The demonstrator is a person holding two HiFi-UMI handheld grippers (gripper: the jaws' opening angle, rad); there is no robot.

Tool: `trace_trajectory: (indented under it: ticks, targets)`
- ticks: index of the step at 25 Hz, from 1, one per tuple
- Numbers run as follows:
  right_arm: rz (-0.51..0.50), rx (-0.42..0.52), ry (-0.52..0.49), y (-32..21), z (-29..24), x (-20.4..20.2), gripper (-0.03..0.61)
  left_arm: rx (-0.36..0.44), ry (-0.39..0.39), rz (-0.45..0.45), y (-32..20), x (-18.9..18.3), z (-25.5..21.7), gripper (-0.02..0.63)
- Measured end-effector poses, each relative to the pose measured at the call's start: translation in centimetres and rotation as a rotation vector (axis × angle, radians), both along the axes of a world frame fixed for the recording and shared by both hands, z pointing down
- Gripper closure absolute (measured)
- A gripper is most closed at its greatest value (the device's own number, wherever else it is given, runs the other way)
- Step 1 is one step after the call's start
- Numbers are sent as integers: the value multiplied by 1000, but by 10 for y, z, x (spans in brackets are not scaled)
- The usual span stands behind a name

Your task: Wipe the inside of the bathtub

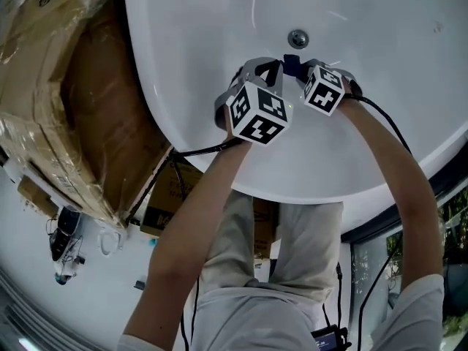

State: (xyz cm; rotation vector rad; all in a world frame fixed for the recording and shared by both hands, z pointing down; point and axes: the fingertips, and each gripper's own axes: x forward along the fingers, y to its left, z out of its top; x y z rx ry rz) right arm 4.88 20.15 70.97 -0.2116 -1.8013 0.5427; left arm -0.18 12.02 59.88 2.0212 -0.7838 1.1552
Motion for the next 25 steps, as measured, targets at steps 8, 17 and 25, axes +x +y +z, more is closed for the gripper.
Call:
trace_trajectory:
  ticks: [8,17,25]
  targets:
    - [40,-51,4,-10,42,-21,531,2,27,-18,-6,2,5,618]
    - [83,-162,-3,-5,77,-35,529,-21,23,-55,4,3,14,618]
    - [129,-235,-10,12,74,-38,529,-21,23,-72,4,6,13,618]
